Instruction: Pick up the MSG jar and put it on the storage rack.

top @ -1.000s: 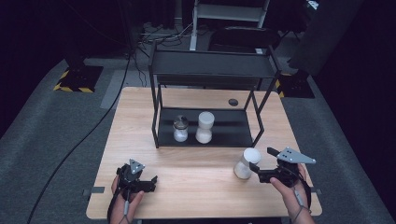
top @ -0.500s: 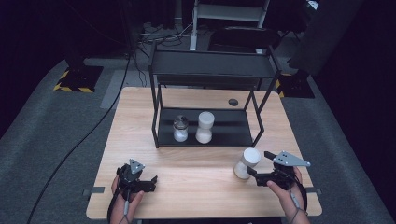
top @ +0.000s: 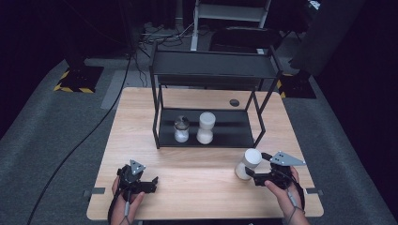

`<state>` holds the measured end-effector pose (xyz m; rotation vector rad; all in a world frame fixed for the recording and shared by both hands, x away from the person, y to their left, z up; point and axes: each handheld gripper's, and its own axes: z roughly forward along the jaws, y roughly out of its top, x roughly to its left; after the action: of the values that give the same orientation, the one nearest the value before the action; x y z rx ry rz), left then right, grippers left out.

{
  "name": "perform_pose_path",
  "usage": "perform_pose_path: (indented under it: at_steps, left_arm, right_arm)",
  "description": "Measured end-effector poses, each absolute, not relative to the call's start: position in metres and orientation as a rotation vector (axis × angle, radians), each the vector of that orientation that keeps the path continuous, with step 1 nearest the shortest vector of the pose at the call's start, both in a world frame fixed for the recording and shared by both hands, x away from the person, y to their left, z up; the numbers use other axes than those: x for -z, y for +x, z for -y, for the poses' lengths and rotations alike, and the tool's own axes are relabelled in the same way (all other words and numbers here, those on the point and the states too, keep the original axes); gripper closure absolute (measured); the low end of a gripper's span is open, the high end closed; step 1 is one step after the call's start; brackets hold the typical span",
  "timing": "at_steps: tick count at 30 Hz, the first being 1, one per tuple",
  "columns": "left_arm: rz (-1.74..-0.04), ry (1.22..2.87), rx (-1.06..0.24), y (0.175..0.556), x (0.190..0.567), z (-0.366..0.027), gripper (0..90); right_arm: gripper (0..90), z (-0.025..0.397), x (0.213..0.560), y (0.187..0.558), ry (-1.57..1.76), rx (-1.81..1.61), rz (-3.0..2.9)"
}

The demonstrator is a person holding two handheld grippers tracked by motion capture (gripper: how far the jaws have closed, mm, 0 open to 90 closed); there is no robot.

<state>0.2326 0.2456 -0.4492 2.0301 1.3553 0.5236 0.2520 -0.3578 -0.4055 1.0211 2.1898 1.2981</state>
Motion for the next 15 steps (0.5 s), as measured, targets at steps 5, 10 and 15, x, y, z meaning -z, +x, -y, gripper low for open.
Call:
perform_pose_path:
  at_steps: [5, 10, 15]
  left_arm:
    - [-1.355, 2.030, -0.523, 0.233, 0.449, -0.246, 0.1]
    - [-1.356, 2.030, -0.524, 0.233, 0.449, -0.246, 0.1]
    - [-1.356, 2.030, -0.523, 0.233, 0.449, -0.246, 0.1]
  right_arm:
    - [13.8, 0.354, 0.407, 0.256, 1.012, -1.289, -2.191]
    - [20.6, 0.349, 0.407, 0.260, 1.007, -1.279, -2.202]
    - [27.5, 0.346, 0.407, 0.260, 0.989, -1.283, -2.195]
